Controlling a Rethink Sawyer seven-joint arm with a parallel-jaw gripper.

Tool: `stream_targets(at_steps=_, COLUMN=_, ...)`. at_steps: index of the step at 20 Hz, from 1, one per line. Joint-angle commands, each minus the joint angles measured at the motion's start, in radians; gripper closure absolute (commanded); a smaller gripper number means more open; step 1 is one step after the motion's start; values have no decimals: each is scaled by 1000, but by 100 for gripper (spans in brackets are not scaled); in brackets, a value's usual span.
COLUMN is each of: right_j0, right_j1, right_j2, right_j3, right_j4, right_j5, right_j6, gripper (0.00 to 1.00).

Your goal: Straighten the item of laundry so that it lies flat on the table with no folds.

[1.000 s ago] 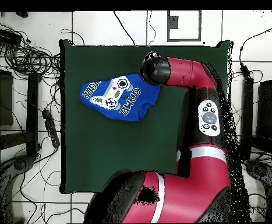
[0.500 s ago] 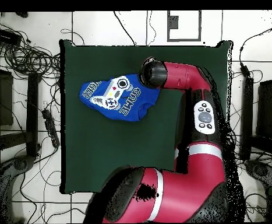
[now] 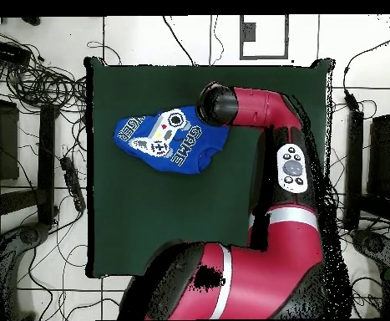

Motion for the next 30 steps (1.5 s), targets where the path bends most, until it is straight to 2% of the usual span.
stream_targets(at_steps=1, right_j0=30, right_j1=-32, right_j2=114, right_j3=112, right_j4=-12, right_j5=123, right_j6=-213, gripper=0)
stream_targets(at_steps=14, right_j0=-43, right_j1=106, right_j2=238, right_j3=14, right_j4=-42, right_j5=115, right_j6=-368, gripper=0)
stream_targets(at_steps=20, right_j0=-30, right_j1=80, right_j2=227, right_j3=47, right_j4=-56, right_j5=105, right_j6=-307, gripper=0)
stream_targets(at_steps=30, right_j0=-49, right_j1=97, right_j2=255, right_j3=40, right_j4=-52, right_j5=114, right_j6=-340, gripper=0)
